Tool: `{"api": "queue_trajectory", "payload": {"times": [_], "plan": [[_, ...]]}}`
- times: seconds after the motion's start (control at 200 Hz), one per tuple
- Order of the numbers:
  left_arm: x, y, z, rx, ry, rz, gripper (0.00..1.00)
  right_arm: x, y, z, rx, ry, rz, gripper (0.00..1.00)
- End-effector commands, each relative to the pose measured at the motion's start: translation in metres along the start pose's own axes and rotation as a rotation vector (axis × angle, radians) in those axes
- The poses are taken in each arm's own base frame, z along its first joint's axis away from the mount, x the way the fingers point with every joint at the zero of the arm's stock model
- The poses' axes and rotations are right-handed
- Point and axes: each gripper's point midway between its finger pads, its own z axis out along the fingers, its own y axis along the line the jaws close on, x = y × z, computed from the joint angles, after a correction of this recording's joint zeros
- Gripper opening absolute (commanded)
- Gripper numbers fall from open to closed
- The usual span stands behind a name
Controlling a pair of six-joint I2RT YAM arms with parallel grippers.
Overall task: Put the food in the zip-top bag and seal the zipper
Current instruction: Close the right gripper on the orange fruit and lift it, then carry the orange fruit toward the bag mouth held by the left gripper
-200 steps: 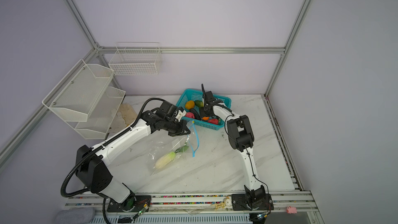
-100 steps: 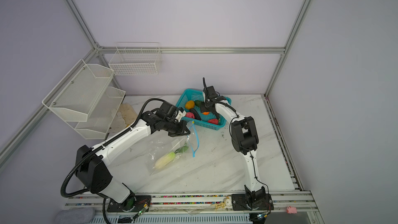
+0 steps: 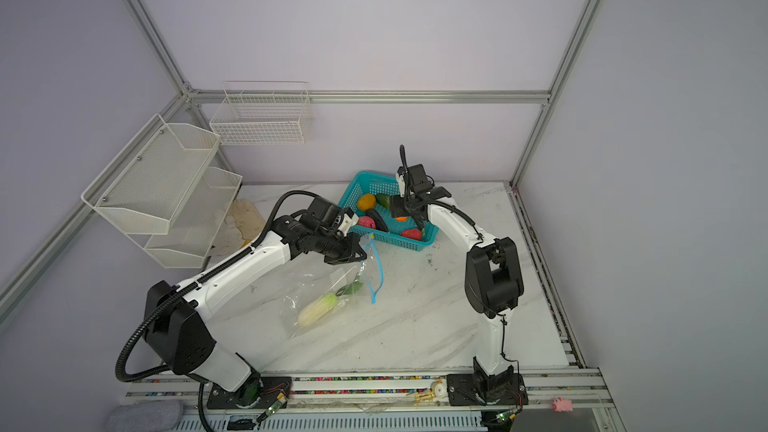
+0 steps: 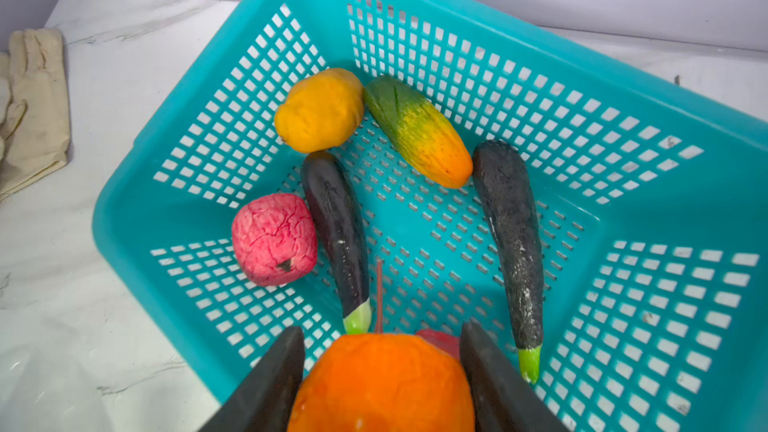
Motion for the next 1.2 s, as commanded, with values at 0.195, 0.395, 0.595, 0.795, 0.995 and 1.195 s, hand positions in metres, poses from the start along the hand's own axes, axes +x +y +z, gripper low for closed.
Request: {"api": "queue_trajectory", "payload": {"times": [0.195,0.395,0.595,0.795,0.995,1.195], "plan": [[-0.005,-0.013,-0.013,0.041,-0.044,0.030,0.00,0.028,0.034,-0.058,-0.190,-0.012,0.068,0.61],[-0.007,-0.015,-0.012,0.043,-0.047,0.030,0.00,0.052,0.059,-0.091,-0.353,-0.002,0.123,0.61],[-0.009,-0.016,-0.013,0.045,-0.050,0.028,0.00,0.073,0.077,-0.103,-0.436,0.033,0.135,0.60],[-0.010,-0.018,-0.015,0.049,-0.058,0.028,0.00,0.087,0.096,-0.103,-0.495,0.059,0.138,0.60],[-0.009,-0.018,-0.017,0.048,-0.061,0.025,0.00,0.098,0.111,-0.092,-0.525,0.087,0.130,0.60],[-0.007,-0.017,-0.019,0.046,-0.065,0.022,0.00,0.106,0.118,-0.084,-0.543,0.105,0.129,0.60]]}}
